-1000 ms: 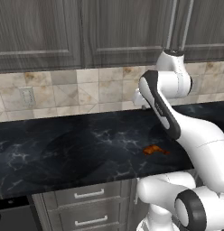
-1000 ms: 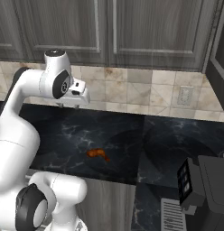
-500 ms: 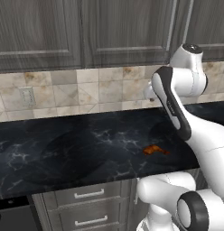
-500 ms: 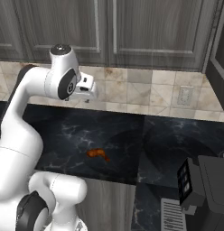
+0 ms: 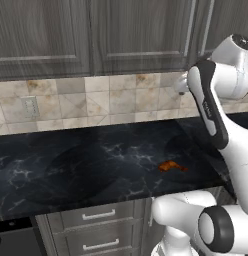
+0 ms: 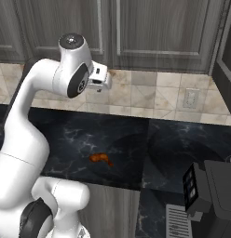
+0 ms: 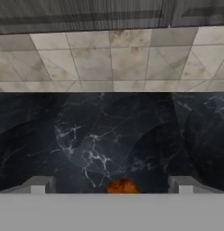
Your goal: Retrieve the tupperware from the cabinet, then place the raw meat into the tupperware to avoid contamination.
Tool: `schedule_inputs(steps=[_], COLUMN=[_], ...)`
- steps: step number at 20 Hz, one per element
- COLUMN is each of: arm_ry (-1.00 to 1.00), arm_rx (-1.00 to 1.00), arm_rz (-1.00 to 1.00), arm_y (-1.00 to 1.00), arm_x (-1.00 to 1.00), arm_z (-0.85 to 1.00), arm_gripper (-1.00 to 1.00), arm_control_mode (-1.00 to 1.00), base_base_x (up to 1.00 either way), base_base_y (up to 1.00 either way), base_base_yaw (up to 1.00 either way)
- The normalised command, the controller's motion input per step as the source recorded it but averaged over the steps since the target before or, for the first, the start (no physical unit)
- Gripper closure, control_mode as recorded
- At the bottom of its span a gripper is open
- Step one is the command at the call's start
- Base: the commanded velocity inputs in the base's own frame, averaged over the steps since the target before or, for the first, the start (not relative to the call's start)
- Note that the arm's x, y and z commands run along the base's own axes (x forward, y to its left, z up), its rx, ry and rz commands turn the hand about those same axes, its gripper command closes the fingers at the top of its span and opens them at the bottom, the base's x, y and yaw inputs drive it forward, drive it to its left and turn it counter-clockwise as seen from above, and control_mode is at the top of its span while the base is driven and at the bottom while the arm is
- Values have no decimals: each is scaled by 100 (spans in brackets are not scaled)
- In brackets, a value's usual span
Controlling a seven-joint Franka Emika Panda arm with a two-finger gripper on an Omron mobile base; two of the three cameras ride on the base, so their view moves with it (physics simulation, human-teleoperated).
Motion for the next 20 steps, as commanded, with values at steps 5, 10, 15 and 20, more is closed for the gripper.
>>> schedule_inputs(steps=[5, 10, 15, 20], arm_ry=[-15, -15, -13, -18], arm_rx=[2, 0, -6, -11], arm_rz=[-3, -9, -5, -2], arm_y=[-22, -15, 1, -4], arm_x=[1, 1, 18, 17], arm_z=[56, 52, 34, 29], arm_gripper=[-100, -100, -100, -100], arm_control_mode=[-100, -100, -100, -100], base_base_x=[0, 0, 0, 0], base_base_y=[0, 0, 0, 0], base_base_yaw=[0, 0, 0, 0])
